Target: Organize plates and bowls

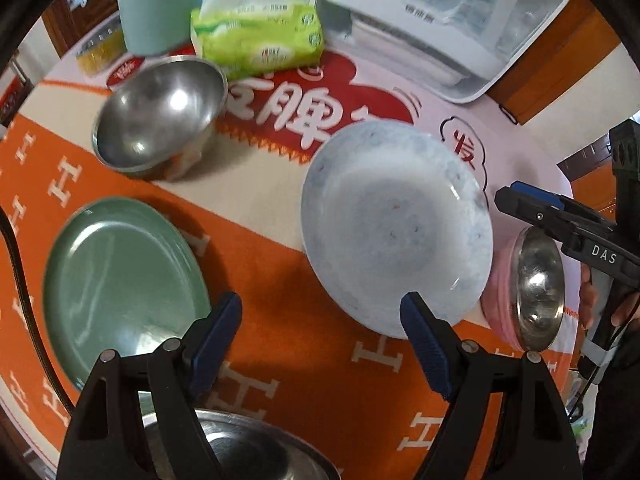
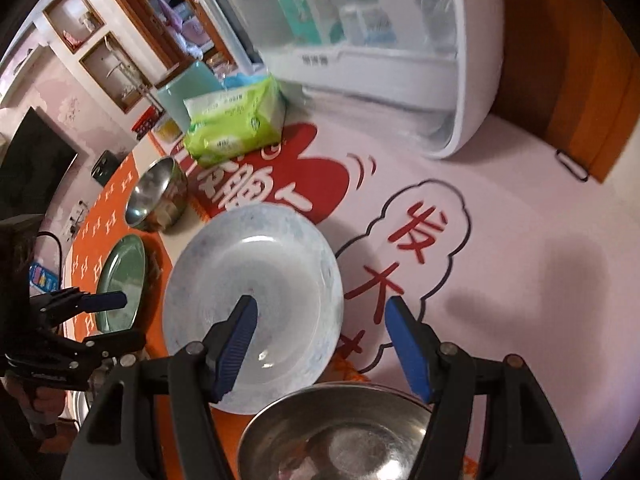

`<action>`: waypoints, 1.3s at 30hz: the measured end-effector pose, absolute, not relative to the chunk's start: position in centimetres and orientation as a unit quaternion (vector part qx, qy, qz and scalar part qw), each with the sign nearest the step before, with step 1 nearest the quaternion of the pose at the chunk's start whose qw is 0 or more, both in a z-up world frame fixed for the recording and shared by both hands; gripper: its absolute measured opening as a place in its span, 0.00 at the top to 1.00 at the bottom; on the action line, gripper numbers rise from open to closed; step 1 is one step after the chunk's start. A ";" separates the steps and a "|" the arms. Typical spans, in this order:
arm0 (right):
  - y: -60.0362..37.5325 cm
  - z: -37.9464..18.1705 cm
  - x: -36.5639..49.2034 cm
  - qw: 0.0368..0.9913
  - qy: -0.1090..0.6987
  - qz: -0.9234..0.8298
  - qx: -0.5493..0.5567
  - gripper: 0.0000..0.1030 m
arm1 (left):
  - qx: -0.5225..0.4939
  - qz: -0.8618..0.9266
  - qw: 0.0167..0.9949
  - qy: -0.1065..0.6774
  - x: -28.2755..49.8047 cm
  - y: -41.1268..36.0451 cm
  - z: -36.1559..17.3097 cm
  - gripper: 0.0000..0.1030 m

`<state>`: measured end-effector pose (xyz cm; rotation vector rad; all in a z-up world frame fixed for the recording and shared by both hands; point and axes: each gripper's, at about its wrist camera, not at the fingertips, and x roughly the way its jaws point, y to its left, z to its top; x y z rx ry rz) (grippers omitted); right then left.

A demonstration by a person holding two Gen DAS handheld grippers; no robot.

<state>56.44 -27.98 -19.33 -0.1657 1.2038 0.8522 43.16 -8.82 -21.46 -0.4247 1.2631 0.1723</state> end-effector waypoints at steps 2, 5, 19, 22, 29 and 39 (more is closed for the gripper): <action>-27.7 -19.8 56.5 0.730 0.554 0.393 -0.075 0.35 | -0.198 0.076 0.781 0.588 43.3 -8.8 -21.9 0.23; -27.3 -20.6 56.7 0.722 0.568 0.388 -0.076 0.35 | -0.200 0.074 0.777 0.592 43.5 -9.0 -22.6 0.26; -27.0 -23.5 57.5 0.698 0.609 0.377 -0.030 0.66 | -0.230 0.070 0.763 0.601 44.1 -9.0 -25.3 0.47; -26.9 -23.7 57.4 0.699 0.608 0.376 -0.022 0.74 | -0.230 0.068 0.762 0.602 44.1 -9.2 -25.7 0.55; -27.5 -24.4 57.8 0.698 0.619 0.361 0.014 0.81 | -0.231 0.074 0.770 0.590 44.6 -9.5 -26.0 0.60; -28.2 -24.8 58.0 0.699 0.627 0.341 0.048 0.89 | -0.210 0.076 0.776 0.590 45.4 -10.0 -26.2 0.75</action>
